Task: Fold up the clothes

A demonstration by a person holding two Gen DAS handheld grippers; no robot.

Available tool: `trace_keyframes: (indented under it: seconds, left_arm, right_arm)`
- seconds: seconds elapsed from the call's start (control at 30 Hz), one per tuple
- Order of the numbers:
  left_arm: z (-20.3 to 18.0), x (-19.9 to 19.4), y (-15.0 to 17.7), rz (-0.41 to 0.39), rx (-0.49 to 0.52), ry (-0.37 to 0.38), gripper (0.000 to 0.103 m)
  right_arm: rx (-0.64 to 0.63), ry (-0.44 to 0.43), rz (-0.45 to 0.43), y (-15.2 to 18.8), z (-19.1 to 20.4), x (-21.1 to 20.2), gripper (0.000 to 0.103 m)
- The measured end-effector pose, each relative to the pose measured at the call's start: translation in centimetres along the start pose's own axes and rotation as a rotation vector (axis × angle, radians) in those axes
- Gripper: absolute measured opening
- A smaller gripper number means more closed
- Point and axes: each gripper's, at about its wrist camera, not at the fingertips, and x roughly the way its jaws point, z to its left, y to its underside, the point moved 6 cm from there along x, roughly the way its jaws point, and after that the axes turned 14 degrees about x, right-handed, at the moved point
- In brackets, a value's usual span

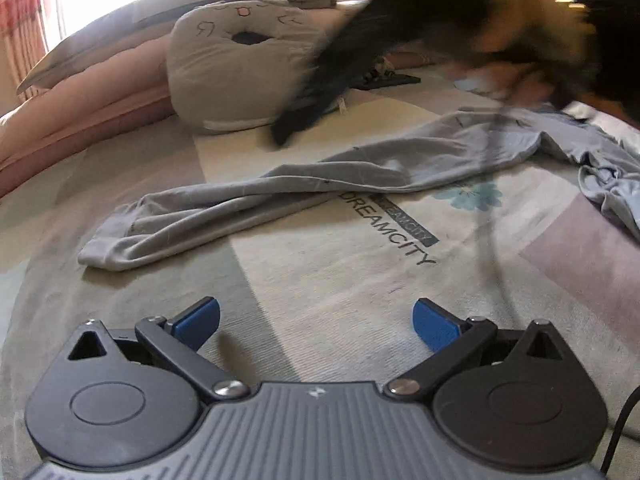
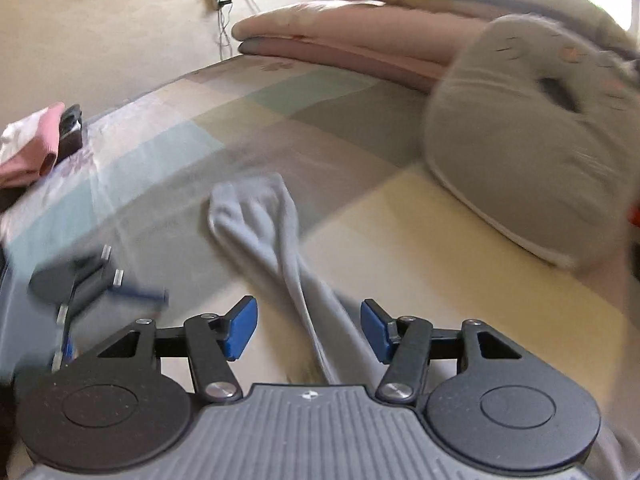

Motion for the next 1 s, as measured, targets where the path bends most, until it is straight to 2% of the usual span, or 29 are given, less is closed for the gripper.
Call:
trace_keyframes:
  seconds: [0.17,0.23,0.27,0.33,0.37,0.5,0.6,0.73,0.8,0.87,0.9,0.97,1.0]
  left_arm:
    - [1.5,0.0,0.9,-0.006,-0.070,-0.004,0.102]
    - [2.1,0.0,1.3,-0.003,-0.094,-0.014,0.102]
    - [2.4,-0.1,1.4,-0.003,-0.107,-0.015,0.102]
    - [2.8,-0.2,1.7,-0.006,-0.127,-0.020,0.102]
    - [3.1,-0.3,1.8,-0.007,-0.135,-0.025,0.102]
    - [3.9,-0.6,2.1,-0.015,-0.150,-0.050,0.102]
    - [4.4,-1.4,2.0,-0.055,-0.170,-0.045,0.102]
    - [4.6,-2.7,1.6,-0.150,-0.197,0.015,0.102]
    - [4.5,-2.8,1.5,-0.172,-0.195,0.042,0.102]
    - [4.4,-2.6,1.5,-0.177,-0.195,0.056,0.102]
    - [4.4,-2.4,1.5,-0.170,-0.195,0.061,0.102]
    - [4.3,-1.9,1.7,-0.143,-0.189,0.056,0.102]
    - [4.3,-1.5,1.8,-0.125,-0.186,0.048,0.102]
  right_arm:
    - [-0.013,-0.012,0.044,-3.5,1.3,6.6,0.059]
    - [-0.033,-0.018,0.049,-3.6,1.7,6.8,0.054]
    - [-0.045,-0.022,0.051,-3.5,2.0,6.8,0.048]
    - [-0.067,-0.029,0.055,-3.5,2.4,6.8,0.029]
    - [-0.078,-0.033,0.057,-3.4,2.7,6.8,0.004]
    - [-0.123,-0.048,0.065,-3.2,3.6,6.8,0.005]
    - [-0.166,-0.067,0.101,-2.2,4.7,6.4,0.005]
    - [-0.234,-0.100,0.178,0.0,6.6,5.6,0.005]
    - [-0.268,-0.116,0.216,1.1,7.6,5.2,0.006]
    - [-0.302,-0.133,0.254,2.2,8.5,4.8,0.009]
    - [-0.318,-0.141,0.273,2.8,9.0,4.6,0.014]
    - [-0.352,-0.158,0.311,3.9,9.9,4.1,0.017]
    - [-0.369,-0.166,0.331,4.4,10.4,3.9,0.022]
